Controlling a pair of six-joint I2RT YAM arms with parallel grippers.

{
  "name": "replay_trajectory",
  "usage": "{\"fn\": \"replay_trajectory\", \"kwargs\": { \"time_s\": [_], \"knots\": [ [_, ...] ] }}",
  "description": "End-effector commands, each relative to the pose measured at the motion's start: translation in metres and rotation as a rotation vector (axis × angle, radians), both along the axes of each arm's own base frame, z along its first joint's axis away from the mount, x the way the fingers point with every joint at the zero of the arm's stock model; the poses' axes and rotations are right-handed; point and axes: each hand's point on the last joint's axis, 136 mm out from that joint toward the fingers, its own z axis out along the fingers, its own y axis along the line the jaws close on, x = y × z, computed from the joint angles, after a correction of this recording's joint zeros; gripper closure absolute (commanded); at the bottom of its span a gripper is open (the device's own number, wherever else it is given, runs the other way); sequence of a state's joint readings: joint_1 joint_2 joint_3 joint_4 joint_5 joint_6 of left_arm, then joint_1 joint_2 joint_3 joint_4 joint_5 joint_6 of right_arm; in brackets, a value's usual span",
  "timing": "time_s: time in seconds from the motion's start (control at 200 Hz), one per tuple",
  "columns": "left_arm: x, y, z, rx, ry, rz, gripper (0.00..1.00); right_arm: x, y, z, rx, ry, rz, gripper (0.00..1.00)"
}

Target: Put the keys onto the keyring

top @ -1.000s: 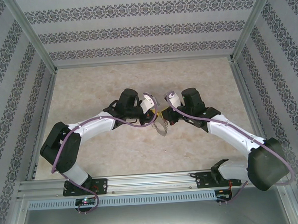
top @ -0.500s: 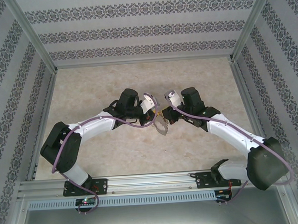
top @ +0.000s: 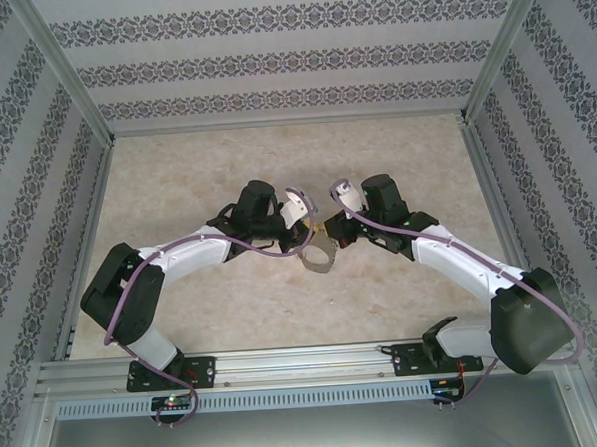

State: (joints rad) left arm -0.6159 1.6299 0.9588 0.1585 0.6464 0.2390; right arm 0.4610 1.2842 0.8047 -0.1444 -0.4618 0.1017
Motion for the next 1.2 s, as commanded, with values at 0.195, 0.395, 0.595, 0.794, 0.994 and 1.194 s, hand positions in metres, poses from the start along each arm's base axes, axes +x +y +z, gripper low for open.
{"fn": "replay_trajectory", "kwargs": {
  "time_s": [0.195,0.395,0.595,0.794,0.994,1.194],
  "knots": [
    [-0.012,-0.005,0.009,0.008,-0.005,-0.068,0.78,-0.003,0.009,0.035,0.056,-0.091,0.053,1.00],
    [-0.009,-0.007,0.015,-0.010,-0.011,-0.065,0.78,-0.005,0.012,0.035,0.058,-0.089,0.069,1.00],
    [-0.008,-0.009,0.017,-0.008,-0.012,-0.071,0.87,-0.006,0.014,0.038,0.059,-0.093,0.077,1.00],
    [-0.007,-0.010,0.025,-0.024,-0.031,-0.071,1.00,-0.003,0.006,0.030,0.013,-0.086,0.038,1.00],
    [-0.006,-0.011,0.049,-0.107,-0.098,-0.057,1.00,0.005,-0.017,0.001,-0.067,0.000,-0.053,1.00],
    [-0.007,-0.010,0.053,-0.145,-0.129,-0.051,1.00,-0.003,-0.011,-0.015,-0.052,0.089,0.002,1.00]
  ]
}}
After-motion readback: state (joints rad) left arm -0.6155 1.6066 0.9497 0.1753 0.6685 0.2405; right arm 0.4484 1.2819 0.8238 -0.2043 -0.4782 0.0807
